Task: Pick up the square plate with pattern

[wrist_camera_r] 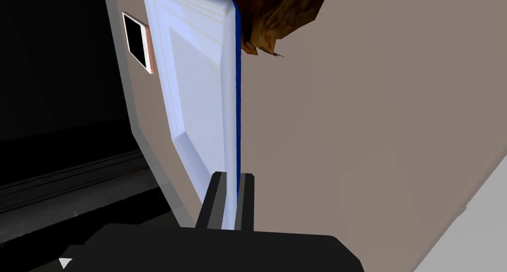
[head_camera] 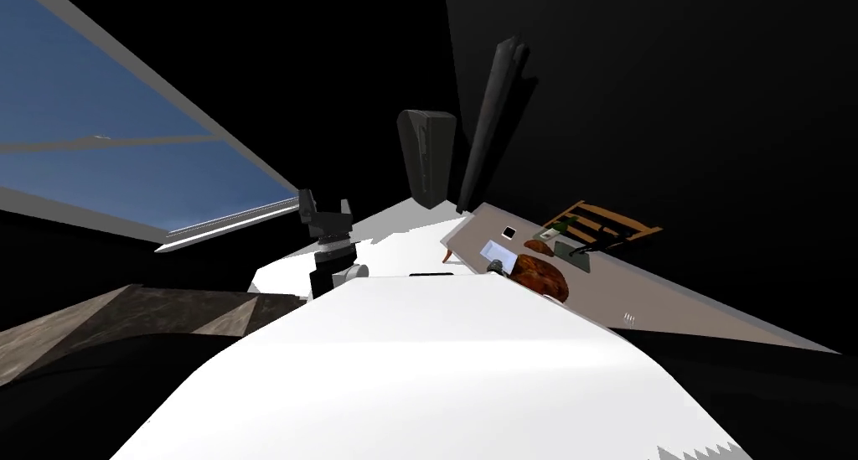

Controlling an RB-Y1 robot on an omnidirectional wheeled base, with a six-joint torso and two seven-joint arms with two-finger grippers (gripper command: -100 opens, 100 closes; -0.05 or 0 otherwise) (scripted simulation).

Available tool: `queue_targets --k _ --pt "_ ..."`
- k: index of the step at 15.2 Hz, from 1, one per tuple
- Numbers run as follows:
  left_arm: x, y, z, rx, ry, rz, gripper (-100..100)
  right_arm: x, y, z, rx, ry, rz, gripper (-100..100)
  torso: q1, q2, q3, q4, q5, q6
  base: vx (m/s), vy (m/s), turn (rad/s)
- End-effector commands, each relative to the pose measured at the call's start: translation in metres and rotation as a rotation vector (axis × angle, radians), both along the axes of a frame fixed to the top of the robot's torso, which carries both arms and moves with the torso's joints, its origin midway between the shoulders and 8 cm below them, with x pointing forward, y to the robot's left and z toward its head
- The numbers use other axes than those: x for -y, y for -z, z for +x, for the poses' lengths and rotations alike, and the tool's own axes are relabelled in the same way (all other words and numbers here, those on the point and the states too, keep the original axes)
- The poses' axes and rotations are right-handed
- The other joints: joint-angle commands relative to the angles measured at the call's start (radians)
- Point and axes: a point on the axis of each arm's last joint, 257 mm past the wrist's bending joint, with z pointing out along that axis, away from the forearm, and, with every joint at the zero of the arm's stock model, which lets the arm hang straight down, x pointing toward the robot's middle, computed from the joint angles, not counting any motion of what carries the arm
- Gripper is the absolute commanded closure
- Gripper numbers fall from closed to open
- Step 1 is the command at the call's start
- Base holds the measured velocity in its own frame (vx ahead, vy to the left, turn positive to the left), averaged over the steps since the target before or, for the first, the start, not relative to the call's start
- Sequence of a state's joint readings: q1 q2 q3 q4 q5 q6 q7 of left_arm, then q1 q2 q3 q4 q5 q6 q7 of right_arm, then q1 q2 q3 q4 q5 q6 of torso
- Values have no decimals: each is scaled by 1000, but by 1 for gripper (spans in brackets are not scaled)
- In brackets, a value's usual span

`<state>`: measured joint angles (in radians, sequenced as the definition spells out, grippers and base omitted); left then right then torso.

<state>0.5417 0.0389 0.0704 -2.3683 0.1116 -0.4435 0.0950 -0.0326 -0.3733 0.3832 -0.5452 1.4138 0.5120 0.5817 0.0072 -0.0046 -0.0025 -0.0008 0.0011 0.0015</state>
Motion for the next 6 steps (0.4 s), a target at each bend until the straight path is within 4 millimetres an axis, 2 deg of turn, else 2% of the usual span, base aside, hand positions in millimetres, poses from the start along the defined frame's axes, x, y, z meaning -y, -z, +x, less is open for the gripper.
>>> queue_targets --k 1,5,6 --pt "0 0 0 0 0 0 0 1 -3 3 1 -30 3 100 0 0 0 0 0 0 67 122 -207" --pt "0 0 0 0 0 0 0 4 -8 6 -1 -86 3 100 0 0 0 0 0 0 59 109 -207" --pt "0 0 0 0 0 0 0 4 -7 5 0 -68 2 100 0 0 0 0 0 0 33 73 -89"
